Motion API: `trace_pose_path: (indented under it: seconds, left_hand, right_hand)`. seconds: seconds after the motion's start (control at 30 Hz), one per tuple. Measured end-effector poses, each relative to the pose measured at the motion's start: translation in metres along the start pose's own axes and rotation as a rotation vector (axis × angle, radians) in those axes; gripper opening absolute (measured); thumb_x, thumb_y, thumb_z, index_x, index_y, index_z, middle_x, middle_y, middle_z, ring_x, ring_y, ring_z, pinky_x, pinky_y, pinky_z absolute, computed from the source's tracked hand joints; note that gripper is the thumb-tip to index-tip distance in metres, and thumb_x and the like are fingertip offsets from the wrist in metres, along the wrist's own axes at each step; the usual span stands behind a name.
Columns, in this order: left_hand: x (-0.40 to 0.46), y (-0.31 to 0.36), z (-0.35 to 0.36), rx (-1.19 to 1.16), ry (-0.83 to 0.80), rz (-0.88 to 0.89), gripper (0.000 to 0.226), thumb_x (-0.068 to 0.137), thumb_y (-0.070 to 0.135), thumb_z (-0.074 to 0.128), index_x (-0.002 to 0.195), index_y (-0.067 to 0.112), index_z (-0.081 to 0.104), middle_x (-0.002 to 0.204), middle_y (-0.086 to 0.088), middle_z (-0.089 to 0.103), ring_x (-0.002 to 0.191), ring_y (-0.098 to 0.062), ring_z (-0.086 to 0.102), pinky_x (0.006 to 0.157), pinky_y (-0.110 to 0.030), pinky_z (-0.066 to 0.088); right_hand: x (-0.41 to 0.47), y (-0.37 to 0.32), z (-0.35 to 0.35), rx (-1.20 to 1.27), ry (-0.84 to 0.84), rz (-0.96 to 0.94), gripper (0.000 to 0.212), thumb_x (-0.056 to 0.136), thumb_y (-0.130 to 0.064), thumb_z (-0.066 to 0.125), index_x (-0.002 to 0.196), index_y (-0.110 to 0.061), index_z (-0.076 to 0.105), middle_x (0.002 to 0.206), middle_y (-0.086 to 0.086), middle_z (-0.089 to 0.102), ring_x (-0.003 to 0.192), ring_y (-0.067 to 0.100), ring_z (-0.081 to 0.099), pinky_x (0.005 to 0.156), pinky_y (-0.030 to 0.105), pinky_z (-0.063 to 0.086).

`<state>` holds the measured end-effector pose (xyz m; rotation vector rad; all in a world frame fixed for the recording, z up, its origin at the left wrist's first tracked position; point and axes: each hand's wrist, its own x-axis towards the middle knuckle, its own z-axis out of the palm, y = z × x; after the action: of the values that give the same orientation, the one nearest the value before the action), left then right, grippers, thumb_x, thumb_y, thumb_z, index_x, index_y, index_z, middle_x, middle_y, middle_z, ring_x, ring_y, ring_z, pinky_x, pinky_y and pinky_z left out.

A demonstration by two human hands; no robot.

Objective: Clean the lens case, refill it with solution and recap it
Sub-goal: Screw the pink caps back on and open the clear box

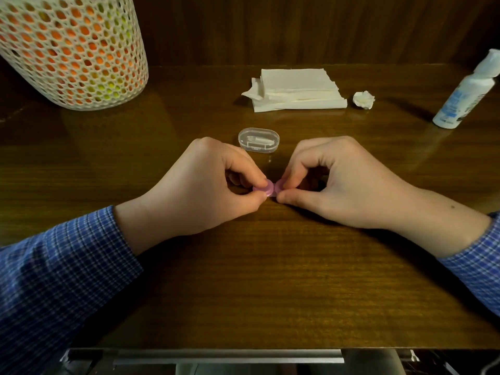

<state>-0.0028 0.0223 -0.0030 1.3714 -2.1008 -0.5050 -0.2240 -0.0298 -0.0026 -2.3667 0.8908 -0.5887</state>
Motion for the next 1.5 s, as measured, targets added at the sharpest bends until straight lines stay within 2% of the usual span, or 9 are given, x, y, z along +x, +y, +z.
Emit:
trace_pose_path:
  seconds: [0.1, 0.2, 0.43, 0.63, 0.87, 1.07, 1.3, 1.43, 1.5]
  left_hand:
    - [-0.001, 0.0, -0.001, 0.002, -0.003, -0.006, 0.015, 0.082, 0.021, 0.083, 0.097, 0.023, 0.083, 0.097, 0.015, 0.077, 0.095, 0.006, 0.07, 0.081, -0.006, 0.052]
    - [-0.001, 0.001, 0.0, 0.009, 0.003, 0.002, 0.015, 0.082, 0.022, 0.083, 0.096, 0.023, 0.083, 0.097, 0.016, 0.077, 0.096, 0.007, 0.07, 0.082, -0.004, 0.051]
    - [0.0, 0.002, -0.002, 0.045, -0.01, 0.019, 0.014, 0.083, 0.027, 0.081, 0.097, 0.029, 0.083, 0.098, 0.022, 0.075, 0.098, 0.012, 0.067, 0.084, -0.002, 0.049]
    - [-0.001, 0.001, -0.002, 0.04, -0.014, 0.018, 0.014, 0.084, 0.024, 0.082, 0.098, 0.03, 0.082, 0.097, 0.023, 0.074, 0.097, 0.012, 0.067, 0.082, -0.002, 0.049]
    - [-0.002, 0.003, 0.001, 0.061, 0.011, 0.015, 0.013, 0.085, 0.027, 0.08, 0.098, 0.029, 0.082, 0.098, 0.02, 0.075, 0.095, 0.007, 0.069, 0.086, -0.011, 0.055]
    - [-0.002, 0.001, 0.001, 0.055, 0.001, 0.005, 0.013, 0.085, 0.027, 0.08, 0.098, 0.029, 0.082, 0.099, 0.02, 0.075, 0.096, 0.009, 0.068, 0.082, -0.006, 0.053]
    - [-0.003, 0.002, 0.001, 0.063, 0.01, 0.005, 0.013, 0.085, 0.029, 0.079, 0.097, 0.03, 0.083, 0.099, 0.021, 0.075, 0.097, 0.007, 0.069, 0.087, -0.012, 0.055]
    - [-0.003, 0.002, 0.002, 0.053, 0.019, 0.005, 0.012, 0.085, 0.026, 0.081, 0.097, 0.027, 0.083, 0.099, 0.019, 0.075, 0.096, 0.007, 0.069, 0.086, -0.012, 0.055]
    - [-0.002, 0.002, 0.001, 0.059, 0.016, 0.005, 0.012, 0.085, 0.026, 0.08, 0.097, 0.026, 0.083, 0.1, 0.019, 0.075, 0.096, 0.007, 0.069, 0.085, -0.011, 0.055]
  right_hand:
    - [0.0, 0.0, -0.005, 0.014, -0.066, -0.005, 0.007, 0.084, -0.022, 0.082, 0.078, -0.024, 0.077, 0.104, -0.014, 0.072, 0.097, 0.004, 0.07, 0.084, 0.028, 0.058]
    - [-0.001, -0.002, -0.007, 0.021, -0.094, 0.011, 0.009, 0.084, -0.019, 0.081, 0.079, -0.026, 0.078, 0.098, -0.016, 0.074, 0.097, 0.0, 0.07, 0.087, 0.025, 0.057]
    - [-0.002, -0.008, 0.009, -0.071, 0.061, 0.049, 0.01, 0.082, -0.03, 0.083, 0.077, -0.026, 0.075, 0.088, -0.014, 0.068, 0.087, 0.004, 0.066, 0.085, 0.034, 0.058]
    - [-0.001, -0.004, -0.006, -0.019, -0.1, 0.007, 0.006, 0.085, -0.018, 0.081, 0.083, -0.022, 0.078, 0.099, -0.014, 0.072, 0.096, 0.003, 0.069, 0.086, 0.022, 0.056]
    - [0.0, -0.005, 0.009, -0.084, 0.069, 0.053, 0.008, 0.083, -0.028, 0.083, 0.079, -0.026, 0.076, 0.088, -0.015, 0.067, 0.085, 0.001, 0.066, 0.08, 0.026, 0.058]
    - [0.0, -0.001, -0.008, -0.004, -0.115, -0.003, 0.008, 0.085, -0.018, 0.08, 0.086, -0.025, 0.078, 0.105, -0.013, 0.072, 0.097, 0.005, 0.069, 0.085, 0.023, 0.057]
    - [0.0, -0.002, 0.008, -0.061, 0.06, 0.025, 0.008, 0.08, -0.032, 0.083, 0.08, -0.026, 0.077, 0.087, -0.014, 0.068, 0.083, 0.004, 0.066, 0.076, 0.028, 0.058]
    - [0.0, 0.0, -0.005, -0.003, -0.086, -0.007, 0.003, 0.084, -0.022, 0.081, 0.085, -0.022, 0.078, 0.104, -0.011, 0.072, 0.093, 0.009, 0.07, 0.081, 0.028, 0.059]
    - [0.0, 0.0, -0.008, 0.002, -0.105, 0.002, 0.005, 0.084, -0.018, 0.081, 0.087, -0.022, 0.079, 0.102, -0.013, 0.074, 0.096, 0.005, 0.071, 0.085, 0.027, 0.059]
